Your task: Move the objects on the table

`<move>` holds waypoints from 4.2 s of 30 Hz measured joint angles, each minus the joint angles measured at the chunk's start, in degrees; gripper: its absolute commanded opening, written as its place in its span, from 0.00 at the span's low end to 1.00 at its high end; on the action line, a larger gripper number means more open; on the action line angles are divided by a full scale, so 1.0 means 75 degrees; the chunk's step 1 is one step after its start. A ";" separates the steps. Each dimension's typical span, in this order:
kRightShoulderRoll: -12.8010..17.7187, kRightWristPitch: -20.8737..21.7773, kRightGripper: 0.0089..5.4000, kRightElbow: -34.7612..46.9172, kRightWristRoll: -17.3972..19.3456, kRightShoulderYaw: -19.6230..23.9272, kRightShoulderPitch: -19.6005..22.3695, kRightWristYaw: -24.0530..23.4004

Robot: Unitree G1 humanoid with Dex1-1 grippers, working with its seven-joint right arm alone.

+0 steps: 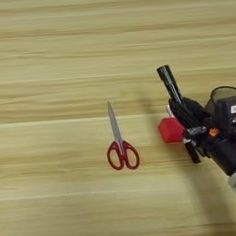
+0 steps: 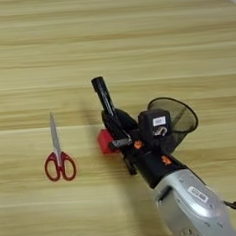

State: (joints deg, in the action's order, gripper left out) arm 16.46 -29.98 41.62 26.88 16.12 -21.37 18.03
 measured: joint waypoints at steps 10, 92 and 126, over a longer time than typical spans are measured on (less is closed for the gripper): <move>-0.0142 0.0575 0.17 -0.0799 -0.0911 -0.0824 -0.0083 0.0035; -0.0196 0.0551 0.69 -0.1922 -0.1979 -0.1766 -0.0276 0.0165; -0.0362 0.1433 1.00 -0.1579 -0.1901 -0.1305 -0.0131 0.0285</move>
State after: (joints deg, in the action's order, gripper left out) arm 13.75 -19.23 29.78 12.62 6.34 -22.35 20.17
